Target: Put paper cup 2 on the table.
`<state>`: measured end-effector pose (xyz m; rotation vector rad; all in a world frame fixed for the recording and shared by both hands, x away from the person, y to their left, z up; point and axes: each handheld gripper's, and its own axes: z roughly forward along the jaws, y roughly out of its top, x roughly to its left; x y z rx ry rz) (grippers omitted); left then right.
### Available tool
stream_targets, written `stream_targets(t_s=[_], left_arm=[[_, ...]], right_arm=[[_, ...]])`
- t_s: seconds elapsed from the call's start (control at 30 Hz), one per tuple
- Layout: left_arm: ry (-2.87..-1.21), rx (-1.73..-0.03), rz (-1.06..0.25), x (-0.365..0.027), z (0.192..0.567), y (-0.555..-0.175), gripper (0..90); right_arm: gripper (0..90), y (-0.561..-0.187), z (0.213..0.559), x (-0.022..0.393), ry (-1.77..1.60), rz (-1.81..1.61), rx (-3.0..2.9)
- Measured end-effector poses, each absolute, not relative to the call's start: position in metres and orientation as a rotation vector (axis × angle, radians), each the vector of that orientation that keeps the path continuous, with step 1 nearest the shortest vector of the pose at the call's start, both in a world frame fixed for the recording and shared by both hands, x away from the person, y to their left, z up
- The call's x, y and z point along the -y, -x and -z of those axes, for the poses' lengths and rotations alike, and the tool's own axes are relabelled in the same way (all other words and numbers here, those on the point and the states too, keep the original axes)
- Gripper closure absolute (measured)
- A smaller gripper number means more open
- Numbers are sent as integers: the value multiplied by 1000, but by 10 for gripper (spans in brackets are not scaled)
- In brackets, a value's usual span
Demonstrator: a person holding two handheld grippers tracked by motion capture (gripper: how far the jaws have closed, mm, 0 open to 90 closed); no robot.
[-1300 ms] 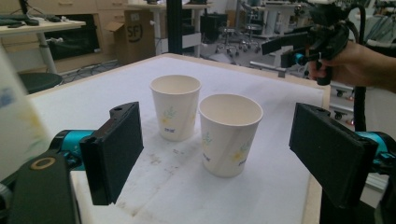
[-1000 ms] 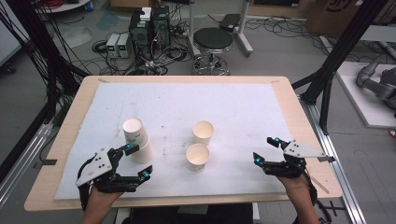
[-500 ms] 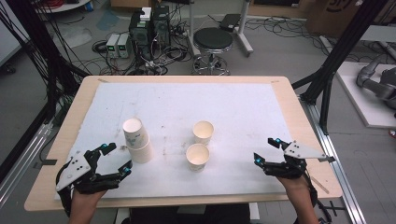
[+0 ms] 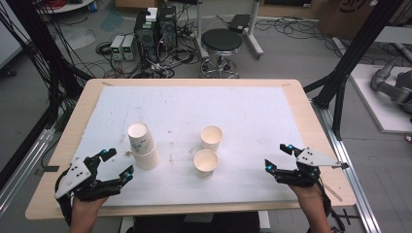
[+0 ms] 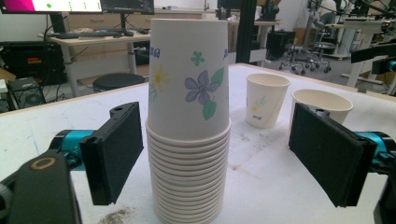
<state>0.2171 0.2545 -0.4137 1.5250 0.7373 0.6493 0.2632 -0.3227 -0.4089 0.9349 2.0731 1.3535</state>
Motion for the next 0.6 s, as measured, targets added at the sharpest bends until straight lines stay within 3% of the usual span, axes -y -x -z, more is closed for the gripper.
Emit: stream_targets(t_s=[0.6], left_arm=[[-1524,-751,-655,-257,415,-216,175]], right_arm=[[204,-264,409,321,-922,-1355,-2075]])
